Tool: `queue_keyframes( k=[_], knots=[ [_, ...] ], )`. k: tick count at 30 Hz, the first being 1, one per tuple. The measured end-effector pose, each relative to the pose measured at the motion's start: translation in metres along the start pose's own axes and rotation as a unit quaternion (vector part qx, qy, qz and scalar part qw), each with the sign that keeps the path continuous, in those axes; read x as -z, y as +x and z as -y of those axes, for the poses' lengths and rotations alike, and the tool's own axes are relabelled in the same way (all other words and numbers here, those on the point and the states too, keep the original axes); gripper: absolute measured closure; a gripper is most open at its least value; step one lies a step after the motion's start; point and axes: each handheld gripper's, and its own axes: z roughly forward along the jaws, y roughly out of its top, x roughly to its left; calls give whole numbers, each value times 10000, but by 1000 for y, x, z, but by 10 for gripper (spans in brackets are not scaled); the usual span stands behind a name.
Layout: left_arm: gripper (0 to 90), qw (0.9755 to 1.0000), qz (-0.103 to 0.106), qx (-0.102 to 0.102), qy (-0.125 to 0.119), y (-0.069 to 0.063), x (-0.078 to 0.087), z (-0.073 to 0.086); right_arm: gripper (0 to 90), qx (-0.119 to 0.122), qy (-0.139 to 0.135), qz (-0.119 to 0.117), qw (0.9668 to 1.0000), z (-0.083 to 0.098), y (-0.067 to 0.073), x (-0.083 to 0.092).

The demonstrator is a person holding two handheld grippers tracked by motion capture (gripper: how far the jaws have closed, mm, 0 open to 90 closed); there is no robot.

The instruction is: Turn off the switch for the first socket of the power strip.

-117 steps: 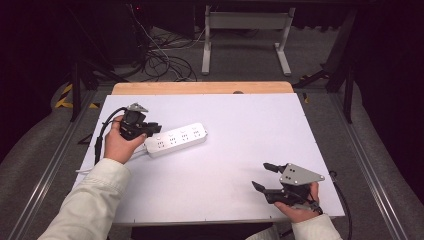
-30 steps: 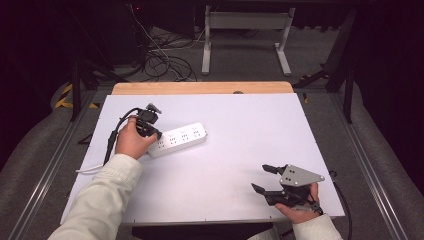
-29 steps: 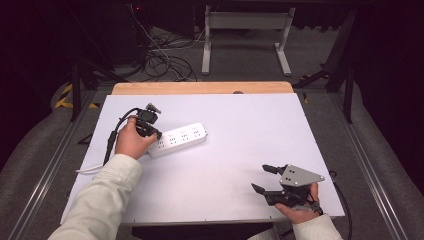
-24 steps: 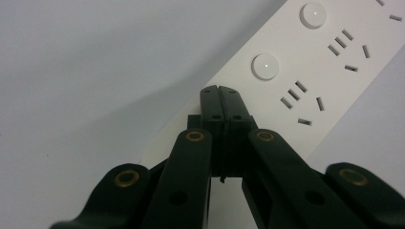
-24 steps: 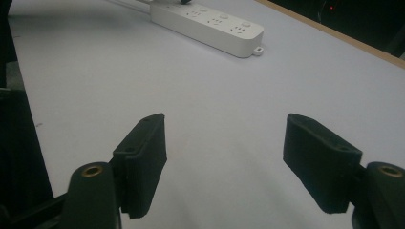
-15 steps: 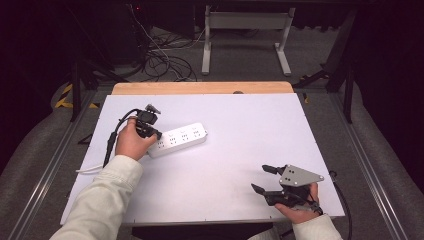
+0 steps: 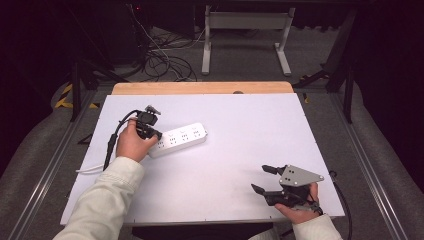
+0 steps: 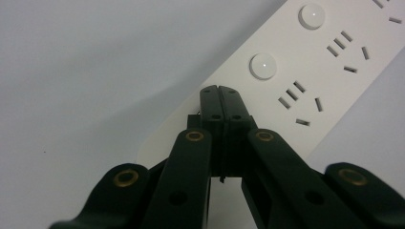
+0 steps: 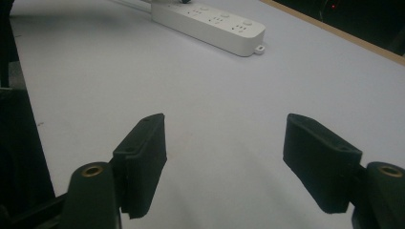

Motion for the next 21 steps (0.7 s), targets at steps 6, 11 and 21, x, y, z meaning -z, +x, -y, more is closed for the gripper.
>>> queue_keyframes(
  k=[6,11,21],
  knots=[
    [900,9999,-8,66,-122,5,0,3,319,-7,7,-8,10000,0,0,0],
    [900,9998,-135,4,-114,1,0,2,319,-5,27,-8,10000,0,0,-1],
    [899,9986,294,148,-407,8,17,-3,319,-35,18,25,10000,0,-1,-1]
  ],
)
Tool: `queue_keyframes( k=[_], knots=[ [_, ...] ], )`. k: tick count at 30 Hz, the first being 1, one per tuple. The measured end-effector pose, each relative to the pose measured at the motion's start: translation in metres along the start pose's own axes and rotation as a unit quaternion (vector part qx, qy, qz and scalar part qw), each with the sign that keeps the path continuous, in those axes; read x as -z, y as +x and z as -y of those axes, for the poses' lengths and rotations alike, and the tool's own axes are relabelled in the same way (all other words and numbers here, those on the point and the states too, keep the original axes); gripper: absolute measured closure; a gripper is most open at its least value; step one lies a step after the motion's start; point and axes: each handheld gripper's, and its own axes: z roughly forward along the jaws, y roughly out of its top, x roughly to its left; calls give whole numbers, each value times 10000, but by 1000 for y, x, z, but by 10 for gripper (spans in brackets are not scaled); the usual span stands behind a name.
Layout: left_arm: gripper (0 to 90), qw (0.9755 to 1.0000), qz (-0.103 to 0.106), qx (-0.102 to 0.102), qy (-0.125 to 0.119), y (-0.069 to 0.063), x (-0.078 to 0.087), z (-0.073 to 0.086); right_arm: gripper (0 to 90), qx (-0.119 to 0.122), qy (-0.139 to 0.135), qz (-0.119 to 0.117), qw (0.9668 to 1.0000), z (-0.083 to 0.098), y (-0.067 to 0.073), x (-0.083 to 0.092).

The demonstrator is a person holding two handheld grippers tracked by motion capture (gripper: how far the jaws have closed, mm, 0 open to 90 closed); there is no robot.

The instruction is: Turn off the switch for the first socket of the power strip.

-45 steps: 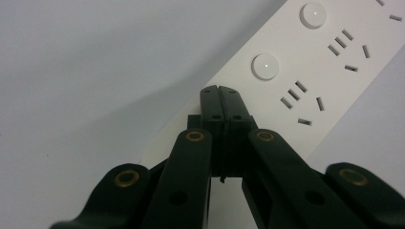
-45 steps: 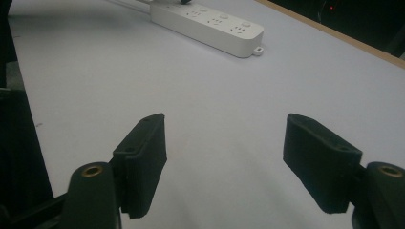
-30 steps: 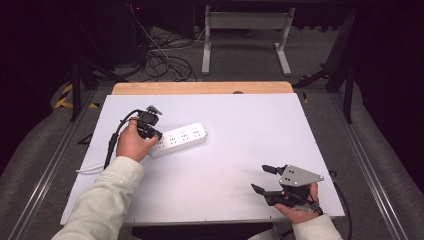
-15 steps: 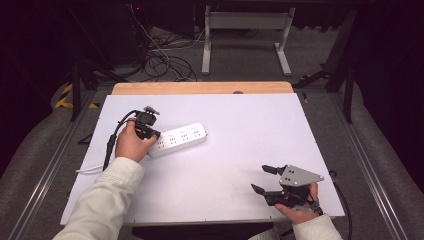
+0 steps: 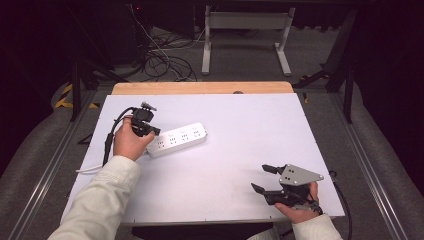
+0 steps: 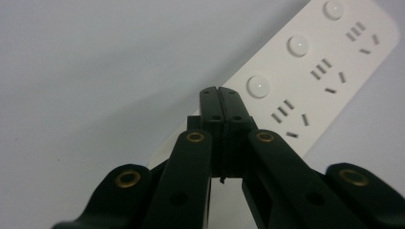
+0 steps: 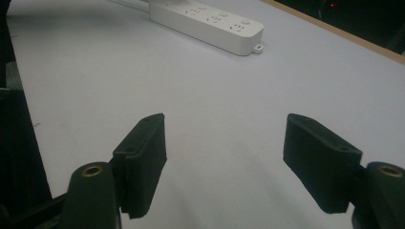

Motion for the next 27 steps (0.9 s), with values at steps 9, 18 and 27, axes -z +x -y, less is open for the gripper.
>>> queue_keyframes(
  k=[9,18,27],
  knots=[
    [899,9997,-32,-206,-135,-13,20,-5,318,-1,-1,6,10000,0,0,0],
    [899,9993,40,-293,-217,-20,32,-5,319,10,5,11,10000,0,0,0],
    [845,9970,201,-530,-520,-24,42,0,319,26,-1,31,10000,0,0,1]
  ],
)
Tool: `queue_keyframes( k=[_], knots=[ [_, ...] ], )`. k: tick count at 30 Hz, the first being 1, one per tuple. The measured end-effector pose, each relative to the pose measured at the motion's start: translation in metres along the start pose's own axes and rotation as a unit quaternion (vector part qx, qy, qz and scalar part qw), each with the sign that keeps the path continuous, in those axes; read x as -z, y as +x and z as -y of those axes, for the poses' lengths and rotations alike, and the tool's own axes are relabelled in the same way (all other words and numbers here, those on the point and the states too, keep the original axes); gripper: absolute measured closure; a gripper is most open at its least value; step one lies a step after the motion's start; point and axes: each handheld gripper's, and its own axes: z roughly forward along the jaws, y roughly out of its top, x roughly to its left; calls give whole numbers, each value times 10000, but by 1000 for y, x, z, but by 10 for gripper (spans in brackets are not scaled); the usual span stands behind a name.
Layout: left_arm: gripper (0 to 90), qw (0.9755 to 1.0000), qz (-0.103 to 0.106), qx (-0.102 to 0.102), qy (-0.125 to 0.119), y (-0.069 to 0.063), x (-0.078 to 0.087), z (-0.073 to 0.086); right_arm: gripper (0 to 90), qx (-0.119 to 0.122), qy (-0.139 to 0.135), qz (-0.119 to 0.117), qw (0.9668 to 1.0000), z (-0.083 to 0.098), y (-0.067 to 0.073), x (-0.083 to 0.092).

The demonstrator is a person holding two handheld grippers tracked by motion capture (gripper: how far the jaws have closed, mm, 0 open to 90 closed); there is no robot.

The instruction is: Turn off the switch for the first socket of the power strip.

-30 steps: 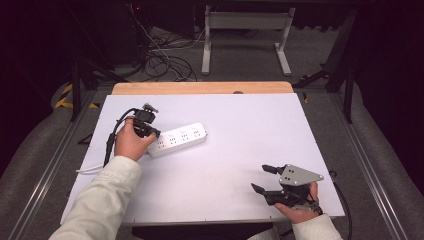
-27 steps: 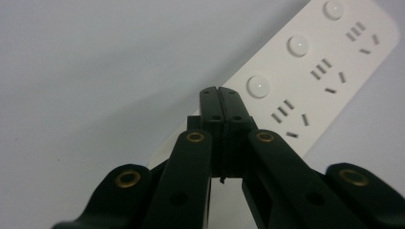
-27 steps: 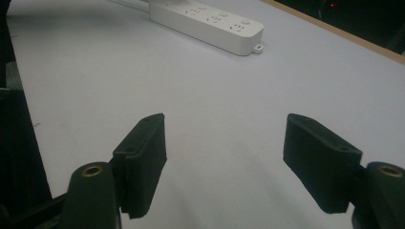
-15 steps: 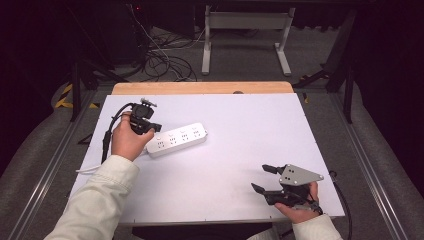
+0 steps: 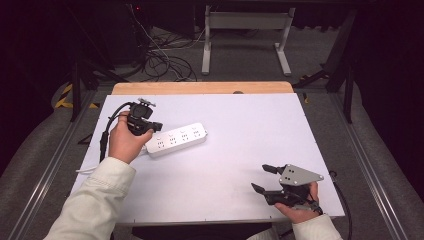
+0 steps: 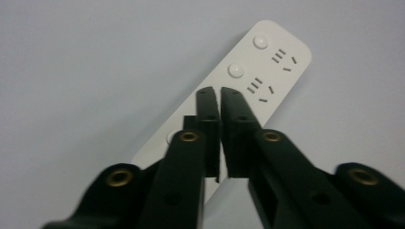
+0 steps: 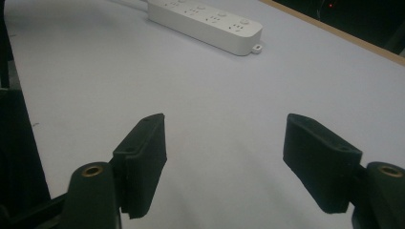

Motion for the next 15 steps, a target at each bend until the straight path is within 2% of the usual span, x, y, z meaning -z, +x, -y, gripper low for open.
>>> queue_keyframes(
  k=[2,4,8,10,13,15],
  knots=[
    [803,9997,127,-135,-169,-4,4,2,319,-4,0,10,10000,0,0,0],
    [720,9987,237,-247,-372,-8,8,5,319,4,-4,2,10000,0,0,1],
    [488,9960,294,-447,-711,-15,17,12,320,-27,-26,-1,10000,0,0,1],
    [438,9947,319,-560,-798,-16,21,17,320,-43,-34,-2,10000,0,0,1],
    [373,9924,437,-613,-974,-20,27,24,320,-40,-42,-6,10000,0,0,1],
    [362,9895,569,-648,-1163,-22,32,31,319,-59,-55,-3,10000,0,0,2]
  ],
)
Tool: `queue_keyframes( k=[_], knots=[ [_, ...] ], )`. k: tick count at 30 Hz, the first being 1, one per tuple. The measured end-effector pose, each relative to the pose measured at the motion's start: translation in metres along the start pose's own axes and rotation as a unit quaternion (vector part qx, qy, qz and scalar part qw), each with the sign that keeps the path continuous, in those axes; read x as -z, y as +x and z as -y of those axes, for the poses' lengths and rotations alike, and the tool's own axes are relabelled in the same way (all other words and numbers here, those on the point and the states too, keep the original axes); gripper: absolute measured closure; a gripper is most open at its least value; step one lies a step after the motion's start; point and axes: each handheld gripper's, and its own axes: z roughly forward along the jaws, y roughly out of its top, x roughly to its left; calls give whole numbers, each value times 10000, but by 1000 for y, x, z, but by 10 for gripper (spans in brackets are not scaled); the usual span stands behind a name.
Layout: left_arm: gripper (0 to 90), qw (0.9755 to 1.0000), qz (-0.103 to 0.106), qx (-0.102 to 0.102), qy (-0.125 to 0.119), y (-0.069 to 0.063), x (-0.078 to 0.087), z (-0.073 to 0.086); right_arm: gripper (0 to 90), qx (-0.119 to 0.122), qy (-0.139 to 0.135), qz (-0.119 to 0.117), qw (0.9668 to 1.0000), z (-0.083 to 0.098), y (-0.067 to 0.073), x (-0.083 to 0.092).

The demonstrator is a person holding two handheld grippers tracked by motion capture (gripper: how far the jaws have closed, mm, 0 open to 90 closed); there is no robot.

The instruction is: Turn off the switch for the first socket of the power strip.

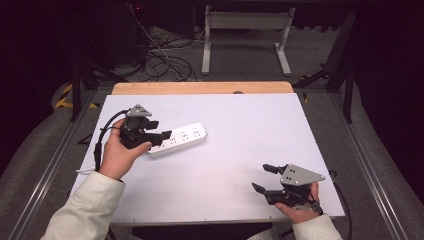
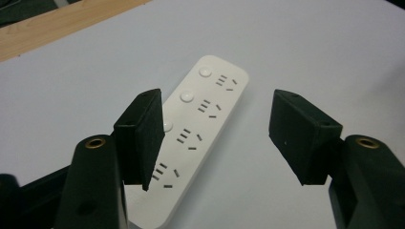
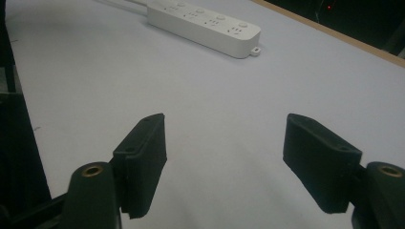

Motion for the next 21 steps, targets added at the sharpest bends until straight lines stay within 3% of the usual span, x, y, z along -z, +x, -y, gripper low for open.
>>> queue_keyframes(
  k=[6,11,14,16,17,19,21],
  knots=[
    [317,9989,-32,-213,-404,-6,17,12,318,-48,-36,-16,10000,0,0,0],
    [299,9964,17,-384,-753,-13,31,25,316,-90,-88,-41,9999,0,-1,1],
    [294,9947,-19,-568,-859,-16,33,35,316,-109,-110,-56,9999,0,-2,1],
    [294,9945,138,-534,-894,-18,32,40,314,-138,-125,-73,9998,0,-2,1],
    [294,9932,229,-516,-1016,-20,31,44,314,-141,-121,-78,9998,0,-2,1],
    [296,9912,230,-578,-1168,-24,30,50,310,-175,-163,-107,9997,0,-2,2],
    [295,9904,233,-699,-1170,-26,29,55,310,-180,-167,-118,9996,0,-3,2]
  ],
)
